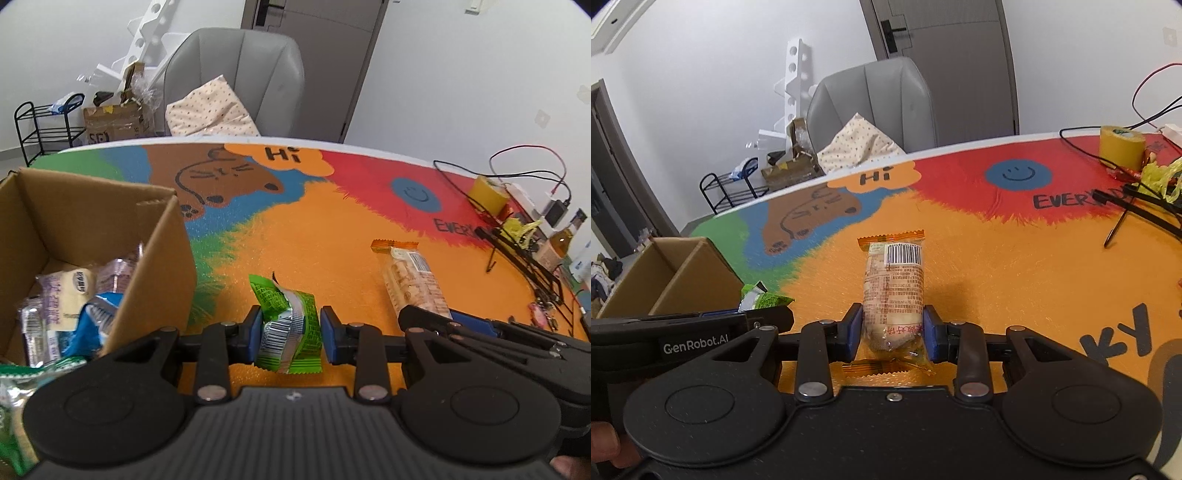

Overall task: Organize snacks
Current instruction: 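Carry both packets over the cardboard box and open both grippers to drop them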

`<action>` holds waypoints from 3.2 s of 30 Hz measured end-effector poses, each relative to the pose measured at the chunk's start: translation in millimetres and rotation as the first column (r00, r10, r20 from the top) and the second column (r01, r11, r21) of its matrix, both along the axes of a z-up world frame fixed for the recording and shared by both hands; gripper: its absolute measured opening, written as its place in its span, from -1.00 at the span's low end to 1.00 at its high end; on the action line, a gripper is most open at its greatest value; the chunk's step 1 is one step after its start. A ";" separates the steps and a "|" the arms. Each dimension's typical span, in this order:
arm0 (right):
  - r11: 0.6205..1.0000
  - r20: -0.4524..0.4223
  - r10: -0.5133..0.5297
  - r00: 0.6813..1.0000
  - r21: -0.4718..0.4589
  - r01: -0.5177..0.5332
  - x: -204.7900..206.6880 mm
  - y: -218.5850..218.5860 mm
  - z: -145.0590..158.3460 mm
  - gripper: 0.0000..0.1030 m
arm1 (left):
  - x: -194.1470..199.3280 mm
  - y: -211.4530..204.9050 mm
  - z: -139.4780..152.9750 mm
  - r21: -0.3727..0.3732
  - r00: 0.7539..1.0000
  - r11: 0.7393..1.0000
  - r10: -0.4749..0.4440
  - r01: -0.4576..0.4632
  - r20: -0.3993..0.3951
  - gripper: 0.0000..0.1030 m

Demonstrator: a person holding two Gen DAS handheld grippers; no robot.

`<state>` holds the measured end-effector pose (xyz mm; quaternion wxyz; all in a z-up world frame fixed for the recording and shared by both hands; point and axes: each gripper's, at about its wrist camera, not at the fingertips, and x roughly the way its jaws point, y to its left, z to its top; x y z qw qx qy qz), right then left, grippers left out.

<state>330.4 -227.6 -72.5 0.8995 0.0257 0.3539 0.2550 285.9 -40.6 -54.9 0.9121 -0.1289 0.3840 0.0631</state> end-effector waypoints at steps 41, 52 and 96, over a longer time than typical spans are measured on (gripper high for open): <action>0.978 0.112 0.173 0.979 0.101 -0.184 -61.9 81.6 62.9 -0.38 | -101.7 96.5 73.1 -0.032 0.982 0.994 0.108 -0.104 0.154 -0.38; 0.971 0.104 0.220 0.970 0.069 -0.228 -68.7 120.8 62.9 -0.38 | -113.4 137.0 63.2 -0.062 0.977 0.986 0.165 -0.158 0.134 -0.37; 0.988 0.084 0.132 0.988 0.072 -0.138 -95.0 109.7 62.3 0.73 | -138.9 156.7 63.3 -0.078 0.983 0.989 0.138 -0.129 0.117 0.72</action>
